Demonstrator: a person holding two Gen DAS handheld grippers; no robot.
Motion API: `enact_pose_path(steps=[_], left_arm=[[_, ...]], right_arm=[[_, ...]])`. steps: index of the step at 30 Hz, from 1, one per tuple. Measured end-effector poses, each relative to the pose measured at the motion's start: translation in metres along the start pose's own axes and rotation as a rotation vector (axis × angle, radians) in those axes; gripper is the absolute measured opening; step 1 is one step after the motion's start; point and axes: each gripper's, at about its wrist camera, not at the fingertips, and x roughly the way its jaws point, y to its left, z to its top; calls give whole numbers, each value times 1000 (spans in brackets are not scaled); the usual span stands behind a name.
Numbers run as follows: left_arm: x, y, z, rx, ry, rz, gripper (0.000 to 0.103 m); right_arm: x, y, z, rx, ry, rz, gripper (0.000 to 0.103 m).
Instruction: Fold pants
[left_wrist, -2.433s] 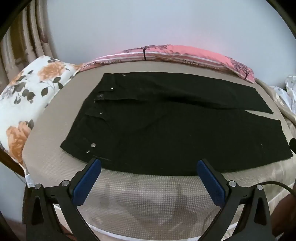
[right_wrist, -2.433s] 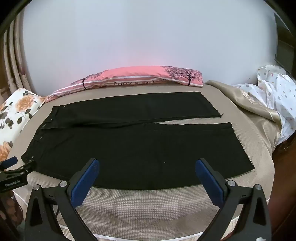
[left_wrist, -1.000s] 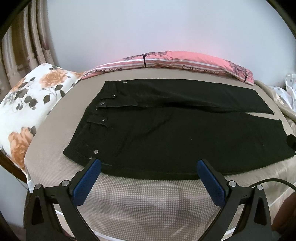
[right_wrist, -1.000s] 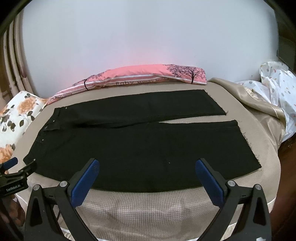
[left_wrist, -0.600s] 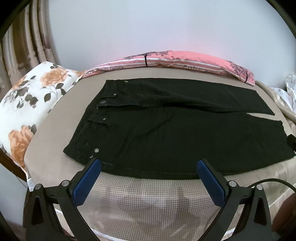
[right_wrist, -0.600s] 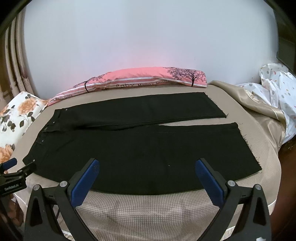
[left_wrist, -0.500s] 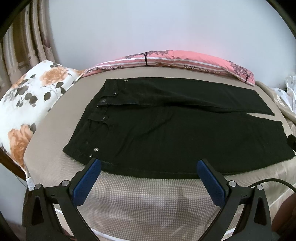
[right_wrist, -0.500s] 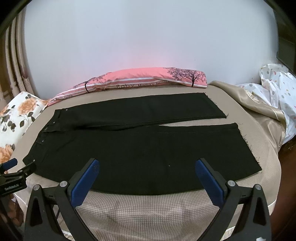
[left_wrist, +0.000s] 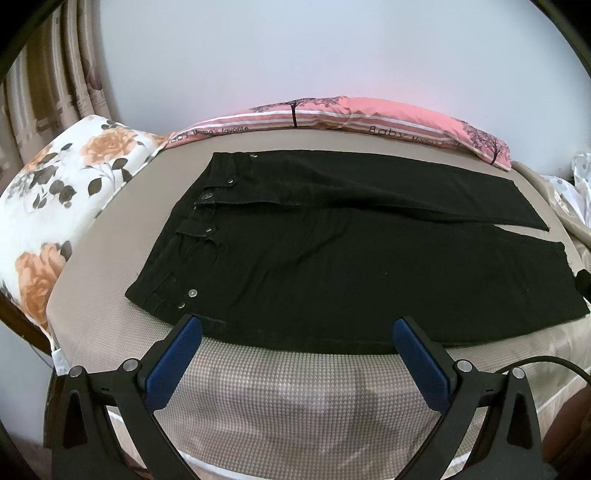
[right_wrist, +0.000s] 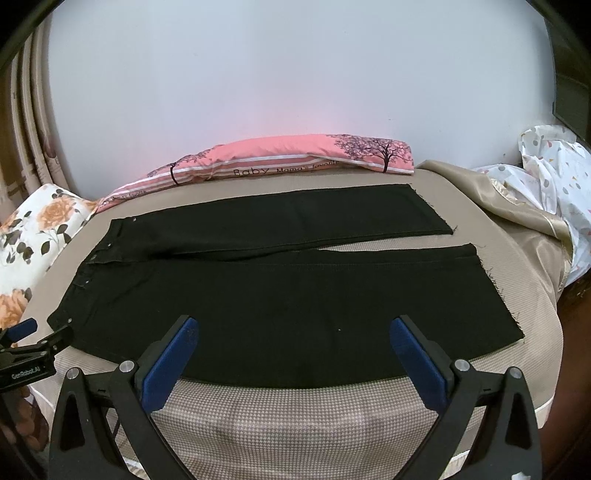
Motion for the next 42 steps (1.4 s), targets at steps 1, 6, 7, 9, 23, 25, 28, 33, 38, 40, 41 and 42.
enact_pose_path(steps=[1,6,7,9,23,25,28,33,38,40,41,42], left_arm=[[0,0,0,-1,0,-3,103],[0,2,1,-10,0,1,103],[0,2,2,-12,0,-1,103],[0,3,2,-12,0,4,103],[3,6,4,-13,10,1,103],[6,7,5,-12,14,1,103],[10,10,8,-22,22,-6,103],[18,20,18,-37,32,-17,103],[33,52,43,-112,65,-72,103],[38,69,54,-168,61,-93,103],[40,80,61,-198,60,-106,103],[44,92,69,-227,58,-119,103]], right_arm=[[0,0,0,1,2,1,103],[0,0,1,4,6,3,103],[0,1,2,6,6,5,103],[1,1,2,7,8,9,103],[4,0,1,12,21,9,103],[4,-1,0,15,24,12,103],[7,-4,0,42,32,41,103],[18,-4,4,56,58,39,103],[31,0,21,43,56,60,103],[37,3,29,48,55,108,103],[42,6,33,45,61,131,103],[47,9,37,42,65,146,103]])
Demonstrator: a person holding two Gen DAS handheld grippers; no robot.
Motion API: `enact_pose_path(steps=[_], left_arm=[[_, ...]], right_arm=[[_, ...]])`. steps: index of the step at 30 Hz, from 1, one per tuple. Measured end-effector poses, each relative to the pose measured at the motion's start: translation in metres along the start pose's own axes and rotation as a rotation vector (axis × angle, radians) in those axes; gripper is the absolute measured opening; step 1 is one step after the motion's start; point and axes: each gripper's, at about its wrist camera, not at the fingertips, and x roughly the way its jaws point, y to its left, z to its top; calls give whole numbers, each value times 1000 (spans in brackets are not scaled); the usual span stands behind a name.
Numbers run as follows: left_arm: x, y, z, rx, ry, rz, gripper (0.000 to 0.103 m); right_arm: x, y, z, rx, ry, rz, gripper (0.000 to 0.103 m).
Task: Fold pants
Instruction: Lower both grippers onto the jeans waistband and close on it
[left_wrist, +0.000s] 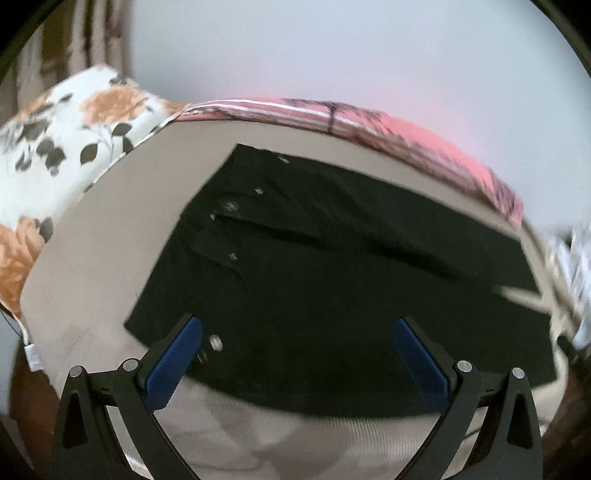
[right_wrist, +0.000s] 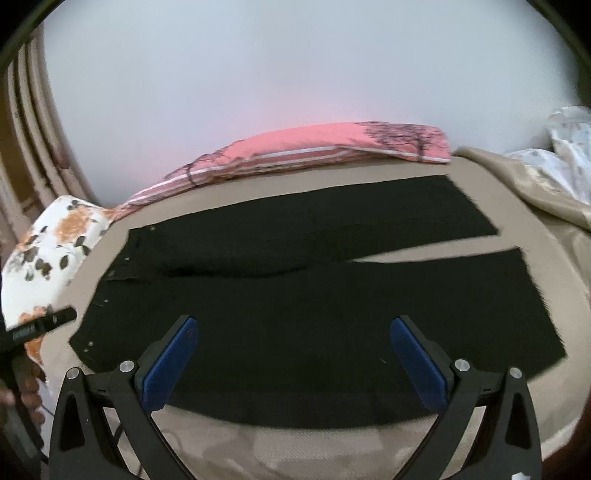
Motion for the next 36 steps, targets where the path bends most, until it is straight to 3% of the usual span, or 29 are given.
enact_pose_path(steps=[9,14,18,22,25,32,36], left_arm=[[42,65,96,-120,-3,-69,99],[92,88,151,-125,41,-53,75],[140,104,179,-142,108,-139,57],[184,120,194,-217,183,-300,55],[211,134,204,-278,218,-379,53],[246,150,217,-288,262,-394,48],[257,151,217,-275,296,-485,34]], right_arm=[[63,25,28,-30,72,66,103],[102,39,36,-35,129,73,103],[128,45,45,-42,153,79,103],[151,51,58,-56,162,80,103],[168,56,67,-60,170,74,103],[201,66,74,-69,197,67,103],[211,71,78,-83,204,68,103]])
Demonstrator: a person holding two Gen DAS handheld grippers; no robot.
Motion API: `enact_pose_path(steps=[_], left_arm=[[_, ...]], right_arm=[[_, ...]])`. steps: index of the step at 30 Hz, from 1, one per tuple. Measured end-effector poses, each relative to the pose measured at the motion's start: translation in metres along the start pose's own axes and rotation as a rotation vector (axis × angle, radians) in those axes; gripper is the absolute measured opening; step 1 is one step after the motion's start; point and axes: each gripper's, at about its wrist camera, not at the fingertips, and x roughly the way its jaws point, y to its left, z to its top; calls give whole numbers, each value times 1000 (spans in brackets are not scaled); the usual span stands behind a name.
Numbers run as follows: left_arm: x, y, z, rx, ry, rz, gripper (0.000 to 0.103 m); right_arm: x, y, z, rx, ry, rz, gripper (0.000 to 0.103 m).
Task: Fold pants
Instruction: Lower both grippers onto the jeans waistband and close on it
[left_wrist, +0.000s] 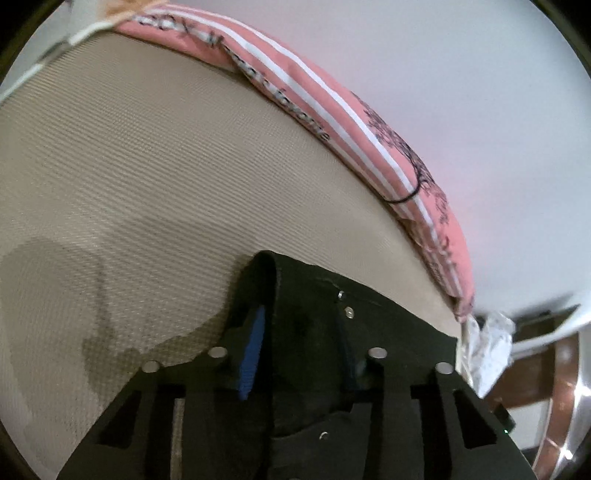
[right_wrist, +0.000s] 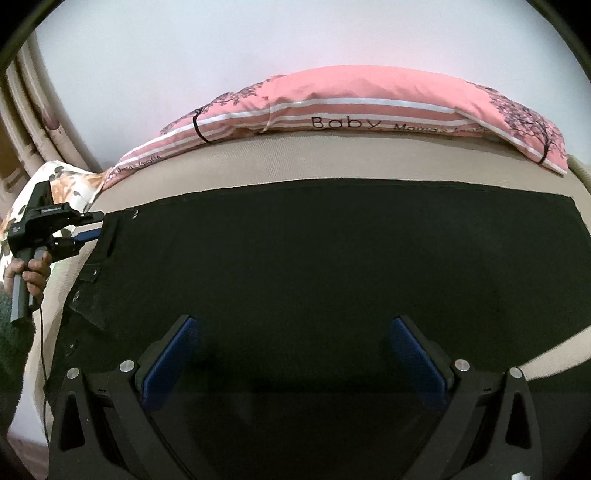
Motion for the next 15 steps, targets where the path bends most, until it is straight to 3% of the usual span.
enact_pose_path(steps=[4,8,15], left_arm=[[8,-5,2,54,33,-23,33],[12,-6,5,44,58,-112,33],[38,-16,17,60,75,-105,33]], right_arm=[[8,5,6,-21,-1,0,103],[15,10,8,-43,-8,3,103],[30,17,14,-66,-4,12,103]])
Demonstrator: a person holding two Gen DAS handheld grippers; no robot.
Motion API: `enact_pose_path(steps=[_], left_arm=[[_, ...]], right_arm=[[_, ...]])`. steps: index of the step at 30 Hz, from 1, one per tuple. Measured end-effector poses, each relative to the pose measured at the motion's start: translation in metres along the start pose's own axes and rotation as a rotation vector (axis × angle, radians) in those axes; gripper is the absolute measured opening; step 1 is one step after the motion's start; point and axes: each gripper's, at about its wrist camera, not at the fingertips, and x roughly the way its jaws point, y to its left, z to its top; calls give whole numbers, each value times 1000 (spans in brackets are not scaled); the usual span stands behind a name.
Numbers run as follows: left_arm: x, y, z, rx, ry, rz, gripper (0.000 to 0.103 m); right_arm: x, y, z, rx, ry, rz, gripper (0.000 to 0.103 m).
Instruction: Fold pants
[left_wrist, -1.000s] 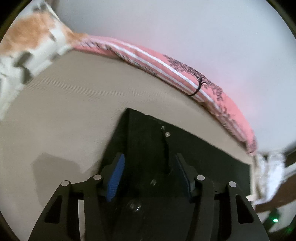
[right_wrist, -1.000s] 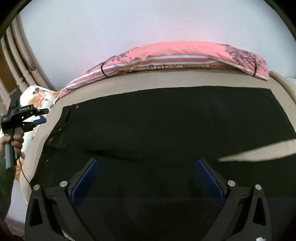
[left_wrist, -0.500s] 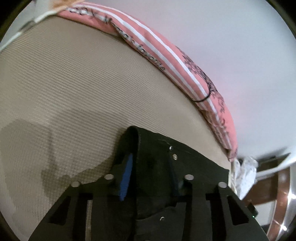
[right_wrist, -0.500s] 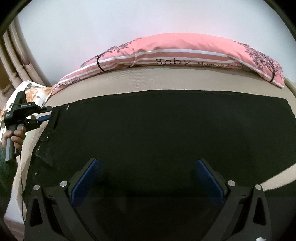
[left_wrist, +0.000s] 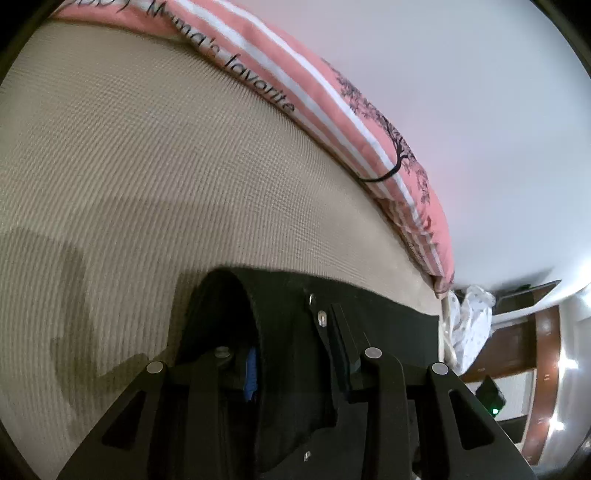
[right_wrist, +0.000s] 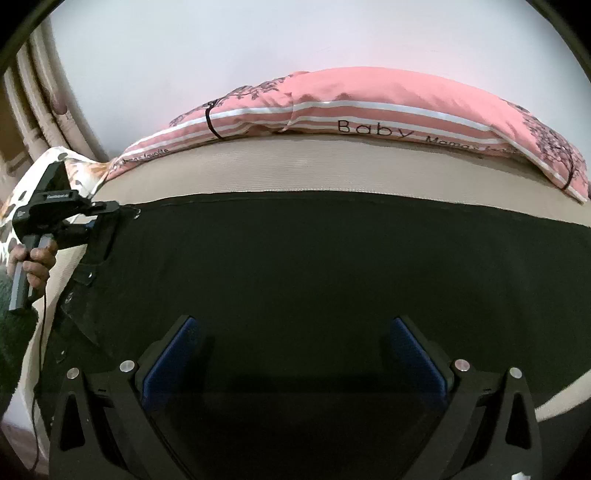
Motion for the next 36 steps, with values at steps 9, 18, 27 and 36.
enact_pose_path(steps=[9,18,27,36], left_arm=[[26,-10,8,42,35,1,33],[11,-19,-6,52,-92,73,8],[-35,-80,-41,246,-191,-81,8],[-61,-113,-73,362,-197,-161,8]], right_arm=[[11,3,19,-24,-6,31,103],[29,0,38,-78,31,59,103],[33,2,88,-315,82,195,103],[66,13,132,-567,254,387,100]])
